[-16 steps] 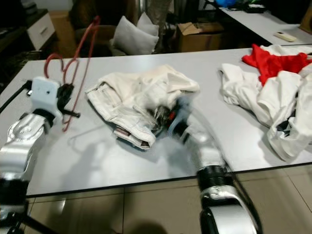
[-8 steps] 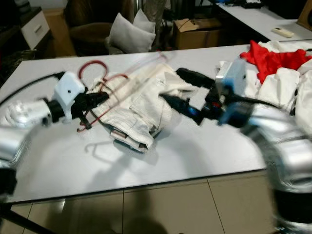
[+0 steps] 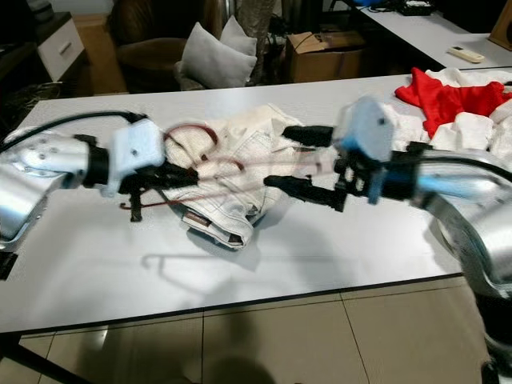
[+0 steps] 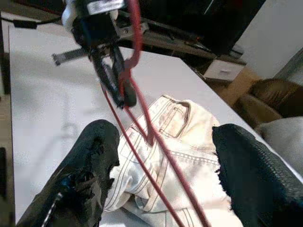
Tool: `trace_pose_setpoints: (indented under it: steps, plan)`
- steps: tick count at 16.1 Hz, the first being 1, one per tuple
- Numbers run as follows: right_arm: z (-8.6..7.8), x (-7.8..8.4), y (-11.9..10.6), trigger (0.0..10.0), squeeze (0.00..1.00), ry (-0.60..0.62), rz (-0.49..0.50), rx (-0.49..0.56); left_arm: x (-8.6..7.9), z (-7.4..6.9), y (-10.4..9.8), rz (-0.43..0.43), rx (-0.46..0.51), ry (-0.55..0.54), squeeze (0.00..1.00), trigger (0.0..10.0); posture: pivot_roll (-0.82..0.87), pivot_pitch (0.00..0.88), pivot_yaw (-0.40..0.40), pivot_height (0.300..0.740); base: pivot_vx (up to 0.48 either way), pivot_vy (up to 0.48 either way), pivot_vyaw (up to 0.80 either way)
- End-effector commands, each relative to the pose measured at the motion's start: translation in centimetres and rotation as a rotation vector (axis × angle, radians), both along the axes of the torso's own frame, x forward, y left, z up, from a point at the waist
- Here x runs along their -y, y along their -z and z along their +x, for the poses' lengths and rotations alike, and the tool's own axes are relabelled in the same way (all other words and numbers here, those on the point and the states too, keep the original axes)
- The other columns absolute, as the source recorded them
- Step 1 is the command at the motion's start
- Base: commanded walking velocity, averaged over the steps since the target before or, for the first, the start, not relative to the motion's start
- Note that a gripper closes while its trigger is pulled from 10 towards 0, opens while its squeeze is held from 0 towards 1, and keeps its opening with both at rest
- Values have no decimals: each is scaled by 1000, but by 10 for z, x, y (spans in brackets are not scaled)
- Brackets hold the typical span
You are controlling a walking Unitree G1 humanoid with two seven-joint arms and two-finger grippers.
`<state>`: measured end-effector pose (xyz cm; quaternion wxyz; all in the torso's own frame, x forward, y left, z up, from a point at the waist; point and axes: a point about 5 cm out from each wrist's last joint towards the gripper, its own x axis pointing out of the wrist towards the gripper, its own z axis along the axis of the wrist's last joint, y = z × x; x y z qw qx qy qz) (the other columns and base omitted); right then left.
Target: Hang hanger
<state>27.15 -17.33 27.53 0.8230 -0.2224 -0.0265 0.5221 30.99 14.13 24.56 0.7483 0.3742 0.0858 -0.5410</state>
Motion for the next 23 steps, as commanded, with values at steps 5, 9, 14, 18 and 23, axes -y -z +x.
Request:
trace_pose_setpoints:
  steps: [5,9,14,18,23]
  plan:
    - [14,-17,13,10000,0,-61,-56,-66,9,0,-8,127,56,66,0,10000,-194,0,46,740,0,0,0]
    - [17,-33,32,10000,0,-93,-115,-114,14,0,-8,148,69,84,0,10000,-198,0,50,740,0,0,0]
    - [39,-47,44,1882,0,15,-125,-93,25,-6,-15,168,105,145,0,10000,-195,0,52,740,0,0,0]
    - [40,-52,47,0,0,-22,-121,-102,27,-7,-16,190,118,160,0,10000,-191,0,47,740,0,0,0]
    - [39,-56,53,0,0,-71,-123,-120,28,-7,-20,218,151,177,0,10000,-187,0,40,740,0,0,0]
